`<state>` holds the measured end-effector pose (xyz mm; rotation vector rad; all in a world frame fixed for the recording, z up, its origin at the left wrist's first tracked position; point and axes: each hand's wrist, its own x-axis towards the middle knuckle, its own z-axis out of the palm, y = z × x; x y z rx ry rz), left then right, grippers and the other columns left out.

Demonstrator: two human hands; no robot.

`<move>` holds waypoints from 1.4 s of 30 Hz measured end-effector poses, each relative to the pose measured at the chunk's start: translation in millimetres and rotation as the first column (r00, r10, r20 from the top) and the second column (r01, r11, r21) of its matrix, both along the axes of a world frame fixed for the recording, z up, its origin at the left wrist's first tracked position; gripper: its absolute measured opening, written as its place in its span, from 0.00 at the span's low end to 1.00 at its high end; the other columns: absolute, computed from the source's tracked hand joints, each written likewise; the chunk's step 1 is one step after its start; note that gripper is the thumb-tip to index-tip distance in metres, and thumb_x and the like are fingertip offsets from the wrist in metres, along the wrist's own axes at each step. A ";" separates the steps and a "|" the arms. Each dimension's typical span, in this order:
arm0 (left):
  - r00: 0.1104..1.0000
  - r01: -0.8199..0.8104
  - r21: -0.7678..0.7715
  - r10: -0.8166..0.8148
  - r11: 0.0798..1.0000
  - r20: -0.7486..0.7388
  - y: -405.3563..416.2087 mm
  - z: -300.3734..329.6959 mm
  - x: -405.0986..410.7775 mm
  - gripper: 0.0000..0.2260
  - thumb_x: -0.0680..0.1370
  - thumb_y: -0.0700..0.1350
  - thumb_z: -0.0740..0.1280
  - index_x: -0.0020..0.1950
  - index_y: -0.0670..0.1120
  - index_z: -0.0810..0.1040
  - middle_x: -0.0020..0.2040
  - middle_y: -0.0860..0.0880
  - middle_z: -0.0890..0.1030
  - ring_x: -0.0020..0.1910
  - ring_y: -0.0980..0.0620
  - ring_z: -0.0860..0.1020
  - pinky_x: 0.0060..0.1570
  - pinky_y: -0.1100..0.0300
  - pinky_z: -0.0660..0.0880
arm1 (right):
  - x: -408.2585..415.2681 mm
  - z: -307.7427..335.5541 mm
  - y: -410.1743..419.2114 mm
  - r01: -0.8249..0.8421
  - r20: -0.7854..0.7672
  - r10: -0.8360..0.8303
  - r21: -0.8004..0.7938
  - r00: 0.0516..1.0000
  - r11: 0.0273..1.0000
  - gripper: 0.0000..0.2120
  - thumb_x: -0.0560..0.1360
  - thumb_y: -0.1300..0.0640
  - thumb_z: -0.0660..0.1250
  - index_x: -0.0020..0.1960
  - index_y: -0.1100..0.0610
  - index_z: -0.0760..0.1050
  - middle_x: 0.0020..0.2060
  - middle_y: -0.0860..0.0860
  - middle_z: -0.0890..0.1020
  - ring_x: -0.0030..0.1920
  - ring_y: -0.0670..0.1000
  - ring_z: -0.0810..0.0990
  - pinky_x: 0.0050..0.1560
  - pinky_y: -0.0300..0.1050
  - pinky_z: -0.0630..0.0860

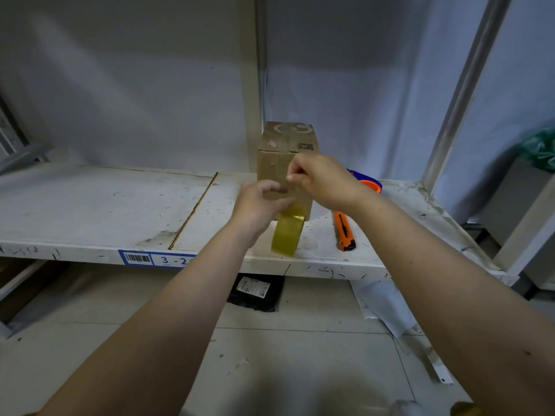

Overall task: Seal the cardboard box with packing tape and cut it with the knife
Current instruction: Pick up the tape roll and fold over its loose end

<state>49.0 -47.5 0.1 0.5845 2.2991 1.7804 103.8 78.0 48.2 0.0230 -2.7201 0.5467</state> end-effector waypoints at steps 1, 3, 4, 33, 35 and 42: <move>1.000 0.028 0.034 -0.028 0.999 -0.011 -0.9 3.3 2.0 0.04 0.72 0.41 0.73 0.45 0.48 0.81 0.50 0.49 0.79 0.48 0.54 0.77 0.42 0.66 0.74 | -0.5 2.6 1.8 -0.008 0.007 0.008 0.000 1.000 1.000 0.04 0.79 0.55 0.61 0.48 0.53 0.73 0.43 0.46 0.75 0.44 0.47 0.73 0.40 0.38 0.68; 0.998 0.060 0.069 -0.059 0.996 -0.018 -0.7 6.9 4.7 0.06 0.74 0.40 0.71 0.38 0.47 0.79 0.40 0.51 0.79 0.40 0.56 0.75 0.37 0.67 0.72 | -0.5 5.8 5.4 -0.028 0.024 0.028 -0.024 0.999 0.999 0.04 0.79 0.56 0.62 0.48 0.54 0.75 0.40 0.44 0.75 0.42 0.45 0.72 0.38 0.36 0.67; 0.998 0.057 0.083 -0.056 0.995 -0.014 0.4 7.3 4.9 0.06 0.74 0.40 0.71 0.37 0.47 0.79 0.38 0.52 0.78 0.38 0.57 0.74 0.37 0.66 0.71 | 0.5 6.7 7.6 -0.034 0.025 0.035 -0.060 0.999 0.998 0.04 0.78 0.56 0.63 0.49 0.55 0.75 0.39 0.43 0.75 0.42 0.44 0.73 0.39 0.36 0.67; 0.997 -0.034 0.195 0.047 0.980 -0.062 -2.9 1.3 0.3 0.09 0.77 0.42 0.67 0.37 0.46 0.77 0.36 0.51 0.77 0.39 0.55 0.74 0.41 0.64 0.71 | 7.8 -51.5 -1.7 0.000 -0.233 -0.138 -0.509 0.962 0.861 0.11 0.74 0.55 0.70 0.56 0.47 0.80 0.43 0.49 0.85 0.47 0.47 0.83 0.51 0.48 0.80; 0.996 -0.025 0.194 0.041 0.981 -0.076 -3.9 0.4 0.7 0.08 0.77 0.42 0.67 0.38 0.46 0.78 0.37 0.51 0.78 0.40 0.54 0.75 0.44 0.63 0.71 | 8.0 -49.7 -2.7 0.033 -0.215 -0.164 -0.507 0.963 0.861 0.14 0.73 0.54 0.71 0.58 0.48 0.80 0.41 0.50 0.85 0.46 0.49 0.83 0.52 0.48 0.79; 0.992 -0.023 0.143 0.041 0.989 -0.123 -4.1 1.8 3.9 0.07 0.77 0.44 0.67 0.39 0.47 0.80 0.40 0.49 0.80 0.41 0.53 0.76 0.42 0.61 0.74 | 11.2 -45.2 -1.3 0.097 -0.164 -0.205 -0.502 0.965 0.859 0.14 0.73 0.54 0.71 0.59 0.53 0.80 0.41 0.47 0.83 0.46 0.46 0.82 0.50 0.39 0.77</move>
